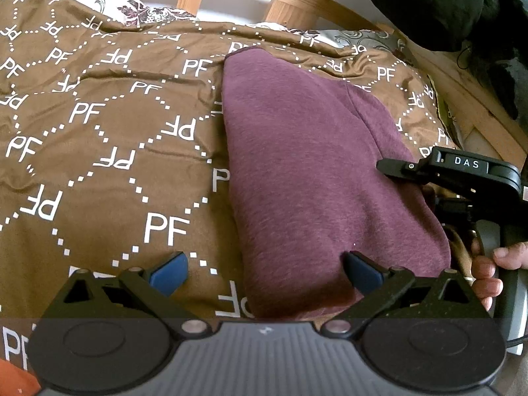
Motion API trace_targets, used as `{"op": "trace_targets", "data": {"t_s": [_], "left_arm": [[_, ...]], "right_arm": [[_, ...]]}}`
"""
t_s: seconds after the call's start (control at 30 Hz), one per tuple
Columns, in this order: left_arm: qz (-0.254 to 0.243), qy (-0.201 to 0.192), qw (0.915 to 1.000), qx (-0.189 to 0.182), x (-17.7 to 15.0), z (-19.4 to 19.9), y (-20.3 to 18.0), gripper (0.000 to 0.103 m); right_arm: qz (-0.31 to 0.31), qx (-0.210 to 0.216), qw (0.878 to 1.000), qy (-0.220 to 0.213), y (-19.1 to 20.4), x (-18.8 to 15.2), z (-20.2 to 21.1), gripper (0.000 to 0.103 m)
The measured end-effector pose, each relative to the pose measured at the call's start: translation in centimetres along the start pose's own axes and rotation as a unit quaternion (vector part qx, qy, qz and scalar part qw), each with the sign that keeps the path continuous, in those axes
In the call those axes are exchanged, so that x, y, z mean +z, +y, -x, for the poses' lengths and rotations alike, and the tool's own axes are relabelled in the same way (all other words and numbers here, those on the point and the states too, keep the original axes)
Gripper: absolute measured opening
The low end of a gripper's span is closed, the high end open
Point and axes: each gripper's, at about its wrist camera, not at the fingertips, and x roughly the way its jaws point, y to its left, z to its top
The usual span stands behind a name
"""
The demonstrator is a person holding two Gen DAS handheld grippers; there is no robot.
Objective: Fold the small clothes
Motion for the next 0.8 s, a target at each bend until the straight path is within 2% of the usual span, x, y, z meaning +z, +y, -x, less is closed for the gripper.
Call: {"op": "trace_targets", "data": {"t_s": [0.2, 0.8], "left_arm": [[0.001, 0.0, 1.0, -0.001, -0.08, -0.02, 0.06, 0.103], [0.003, 0.0, 1.0, -0.002, -0.16, -0.1, 0.14, 0.103]], "right_arm": [[0.023, -0.009, 1.0, -0.003, 0.66, -0.06, -0.07, 0.051], [0.02, -0.011, 1.0, -0.003, 0.5, -0.04, -0.05, 0.053]]}}
